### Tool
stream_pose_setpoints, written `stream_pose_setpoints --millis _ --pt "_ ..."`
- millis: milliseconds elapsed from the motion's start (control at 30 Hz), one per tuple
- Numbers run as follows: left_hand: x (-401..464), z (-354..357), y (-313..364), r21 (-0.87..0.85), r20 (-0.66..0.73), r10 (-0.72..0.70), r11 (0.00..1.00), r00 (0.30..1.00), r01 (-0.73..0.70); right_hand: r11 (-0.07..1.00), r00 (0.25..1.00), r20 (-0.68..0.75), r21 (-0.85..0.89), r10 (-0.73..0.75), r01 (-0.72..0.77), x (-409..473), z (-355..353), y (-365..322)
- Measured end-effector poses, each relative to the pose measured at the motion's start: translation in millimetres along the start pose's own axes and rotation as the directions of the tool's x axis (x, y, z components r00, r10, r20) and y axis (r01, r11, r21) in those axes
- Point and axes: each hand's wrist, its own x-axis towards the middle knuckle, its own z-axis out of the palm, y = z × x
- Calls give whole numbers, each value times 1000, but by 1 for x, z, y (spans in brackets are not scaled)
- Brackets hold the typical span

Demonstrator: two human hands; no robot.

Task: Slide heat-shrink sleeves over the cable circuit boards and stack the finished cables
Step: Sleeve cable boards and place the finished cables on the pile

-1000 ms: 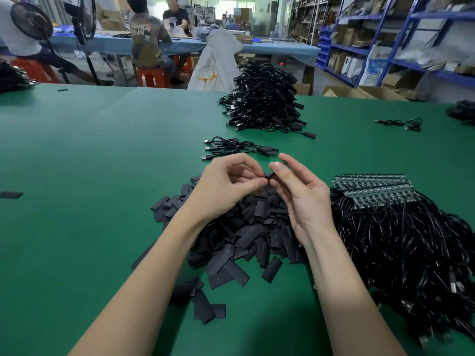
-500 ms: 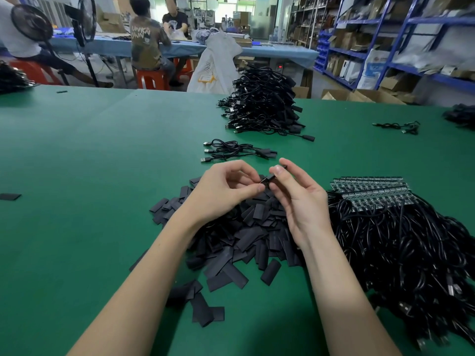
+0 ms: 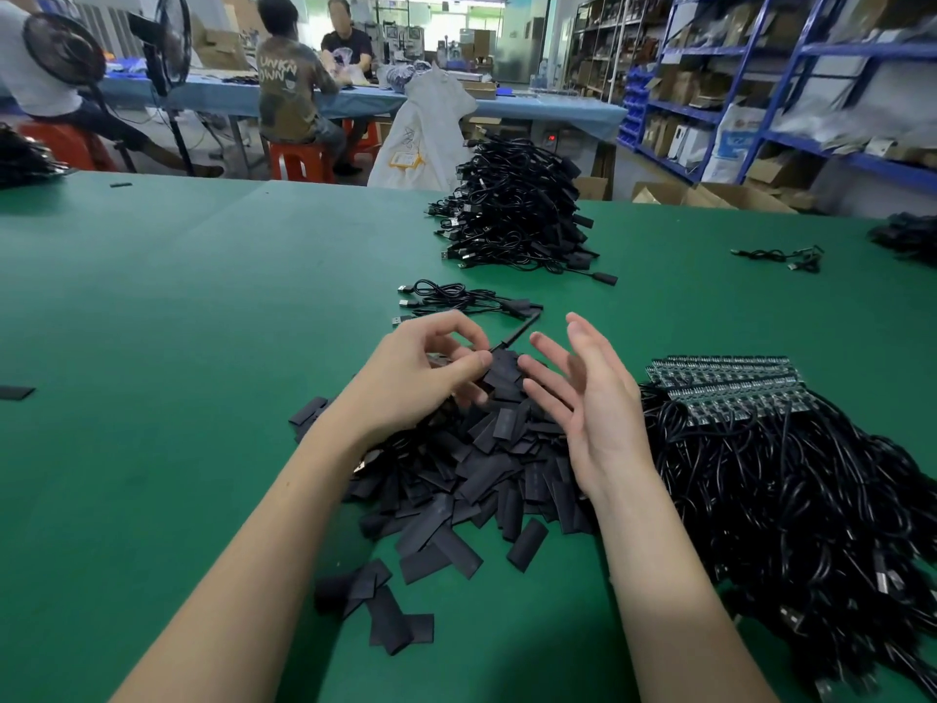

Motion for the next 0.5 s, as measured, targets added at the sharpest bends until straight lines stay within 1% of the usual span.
stream_pose_setpoints --millis 133,200,300,433,500 --pt "6 -8 14 175 -98 43 984 994 -25 999 999 -17 -15 35 -36 1 -1 0" --pt "20 -12 22 315 -106 91 947 990 -53 998 999 -21 -34 46 -47 2 -2 1" --pt "56 -17 31 492 -58 125 867 990 -80 997 998 -24 -54 62 -63 1 -1 2" --pt "116 -15 32 677 37 79 731 996 -83 994 997 -14 -77 71 -72 2 -1 3" --pt "143 -11 27 744 73 50 662 996 -88 993 997 -5 -94 74 -74 3 -2 3"
